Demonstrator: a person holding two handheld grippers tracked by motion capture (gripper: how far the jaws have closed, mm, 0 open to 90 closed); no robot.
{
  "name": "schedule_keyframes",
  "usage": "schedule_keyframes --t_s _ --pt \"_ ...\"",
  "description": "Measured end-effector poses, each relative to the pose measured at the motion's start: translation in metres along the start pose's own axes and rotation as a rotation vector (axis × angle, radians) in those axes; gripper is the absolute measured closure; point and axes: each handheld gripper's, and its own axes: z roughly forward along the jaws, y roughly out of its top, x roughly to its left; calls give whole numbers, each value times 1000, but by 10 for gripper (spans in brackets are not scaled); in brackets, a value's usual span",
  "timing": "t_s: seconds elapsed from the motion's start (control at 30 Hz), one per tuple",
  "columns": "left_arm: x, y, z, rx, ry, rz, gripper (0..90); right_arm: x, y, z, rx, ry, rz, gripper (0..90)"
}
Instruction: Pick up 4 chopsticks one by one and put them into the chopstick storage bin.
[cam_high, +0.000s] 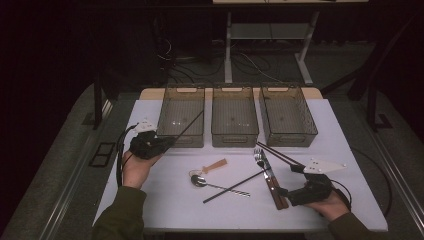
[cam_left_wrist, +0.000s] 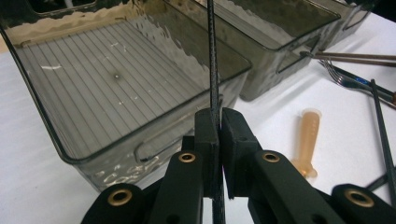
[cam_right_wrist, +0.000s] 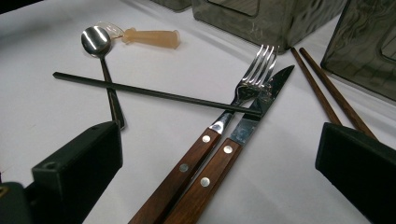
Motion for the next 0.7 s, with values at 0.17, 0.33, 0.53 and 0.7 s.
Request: schedule_keyframes --t_s 0.17,0.33,0.53,0.7 --pt "1 7 4 -7 8 -7 857 0 0 0 2 -1 -1 4" --pt "4 16 7 -13 7 -18 857 0 0 0 0 -2 1 4" --pt "8 27 16 -7 6 -17 857 0 0 0 -1 -1 2 4" --pt "13 36 22 -5 18 -34 857 0 0 -1 -2 -2 5 4"
